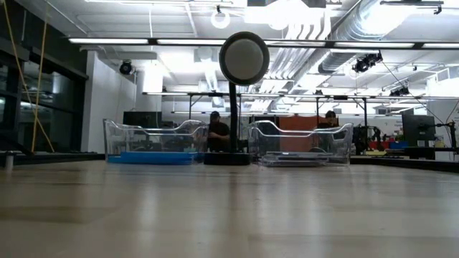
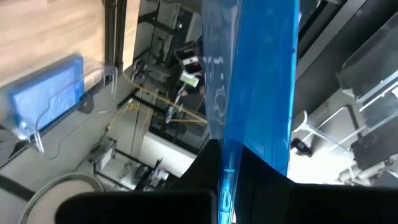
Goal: Pick & place jewel cases by type
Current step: Put the blue CD case into the left transparent bin
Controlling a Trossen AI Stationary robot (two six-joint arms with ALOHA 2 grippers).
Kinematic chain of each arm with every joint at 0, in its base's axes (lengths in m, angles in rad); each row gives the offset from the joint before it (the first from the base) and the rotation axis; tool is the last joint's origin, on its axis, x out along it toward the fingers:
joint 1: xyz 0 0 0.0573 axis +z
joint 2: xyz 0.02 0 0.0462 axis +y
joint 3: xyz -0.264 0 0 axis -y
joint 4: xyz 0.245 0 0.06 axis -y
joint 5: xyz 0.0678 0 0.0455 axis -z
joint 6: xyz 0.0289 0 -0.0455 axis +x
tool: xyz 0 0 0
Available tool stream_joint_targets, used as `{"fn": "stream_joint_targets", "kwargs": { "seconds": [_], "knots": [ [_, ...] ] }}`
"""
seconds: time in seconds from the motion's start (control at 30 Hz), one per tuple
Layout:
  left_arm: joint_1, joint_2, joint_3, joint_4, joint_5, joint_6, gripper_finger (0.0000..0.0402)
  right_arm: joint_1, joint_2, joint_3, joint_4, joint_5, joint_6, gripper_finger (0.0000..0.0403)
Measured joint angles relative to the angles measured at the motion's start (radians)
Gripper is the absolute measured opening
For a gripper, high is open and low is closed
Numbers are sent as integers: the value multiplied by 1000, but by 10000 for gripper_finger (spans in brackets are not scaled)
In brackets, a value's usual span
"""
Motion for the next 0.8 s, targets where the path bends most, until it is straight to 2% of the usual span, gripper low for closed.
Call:
{"fn": "stream_joint_targets", "kwargs": {
  "seconds": [0.23, 0.33, 0.8],
  "knots": [
    [0, 3, 0, -114, 99, -151, 166, 18, 0, 0, 4, -29, -26, 0],
    [0, 3, 0, -170, 105, -212, 166, 20, 0, 0, 19, -38, -31, 0],
    [0, 3, 0, -177, 145, -223, 166, -5, -1, 0, 39, -117, -35, 0]
  ]
}}
